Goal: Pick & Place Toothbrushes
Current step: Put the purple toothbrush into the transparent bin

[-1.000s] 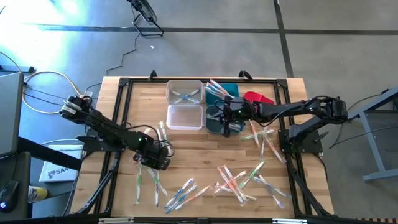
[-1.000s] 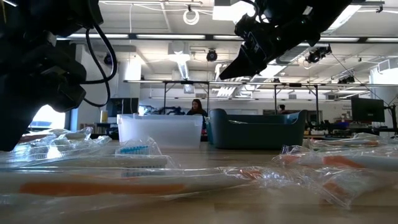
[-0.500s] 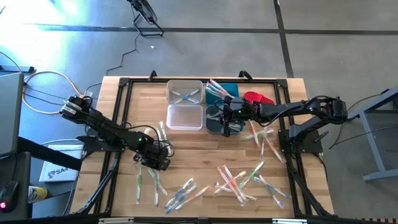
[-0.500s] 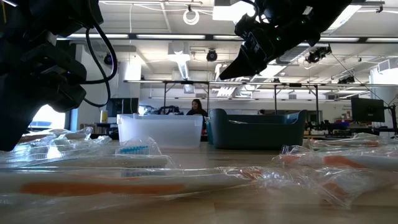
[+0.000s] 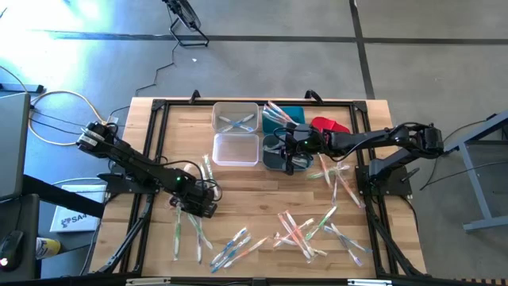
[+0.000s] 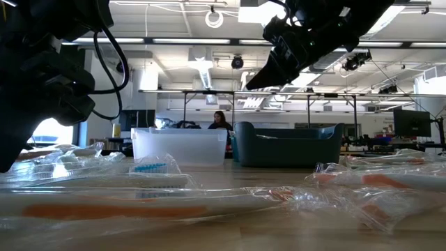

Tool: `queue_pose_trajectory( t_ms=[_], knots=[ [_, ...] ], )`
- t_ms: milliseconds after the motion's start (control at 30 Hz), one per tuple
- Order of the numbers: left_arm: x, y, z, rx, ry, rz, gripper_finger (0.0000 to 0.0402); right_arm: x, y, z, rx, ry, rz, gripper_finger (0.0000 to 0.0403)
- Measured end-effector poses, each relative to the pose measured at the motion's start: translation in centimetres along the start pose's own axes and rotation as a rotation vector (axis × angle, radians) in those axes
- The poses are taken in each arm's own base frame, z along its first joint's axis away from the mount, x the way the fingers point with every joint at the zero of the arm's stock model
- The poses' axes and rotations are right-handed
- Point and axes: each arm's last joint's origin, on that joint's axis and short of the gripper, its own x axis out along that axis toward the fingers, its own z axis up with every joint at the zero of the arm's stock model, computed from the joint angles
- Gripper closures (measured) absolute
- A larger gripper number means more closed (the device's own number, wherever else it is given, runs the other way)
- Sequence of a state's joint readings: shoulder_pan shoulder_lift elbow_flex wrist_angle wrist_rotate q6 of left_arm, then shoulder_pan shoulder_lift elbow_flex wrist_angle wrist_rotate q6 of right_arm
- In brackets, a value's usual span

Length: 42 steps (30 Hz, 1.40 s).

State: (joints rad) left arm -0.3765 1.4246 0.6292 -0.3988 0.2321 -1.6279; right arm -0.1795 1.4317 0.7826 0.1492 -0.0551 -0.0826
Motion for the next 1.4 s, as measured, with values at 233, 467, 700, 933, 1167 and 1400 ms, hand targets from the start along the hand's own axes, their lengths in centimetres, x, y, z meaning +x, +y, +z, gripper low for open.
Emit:
queue_pose_trajectory(
  t_ms=[233,467,700,933,1167,1400],
  knots=[
    [0.0,-0.1,0.0,0.001,-0.012,-0.006,0.0337,0.0,0.0,0.0,0.004,0.003,0.000,0.0401],
    [0.0,-0.1,0.1,0.010,-0.015,-0.008,0.0358,0.0,0.0,0.0,0.007,0.003,0.000,0.0401],
    [0.0,-0.2,0.1,0.015,-0.026,-0.022,0.0368,0.0,0.0,0.0,0.007,0.003,0.000,0.0401],
    [0.0,-1.0,0.1,0.090,-0.028,-0.109,0.0369,0.0,0.0,0.0,0.007,0.003,0.000,0.0401],
    [-0.1,-1.4,0.1,0.162,-0.024,-0.142,0.0369,0.0,0.0,0.0,0.007,0.003,0.000,0.0401],
    [-0.1,-1.6,0.2,0.300,-0.094,-0.158,0.0369,0.0,0.0,0.0,0.007,0.003,0.000,0.0401]
  ],
)
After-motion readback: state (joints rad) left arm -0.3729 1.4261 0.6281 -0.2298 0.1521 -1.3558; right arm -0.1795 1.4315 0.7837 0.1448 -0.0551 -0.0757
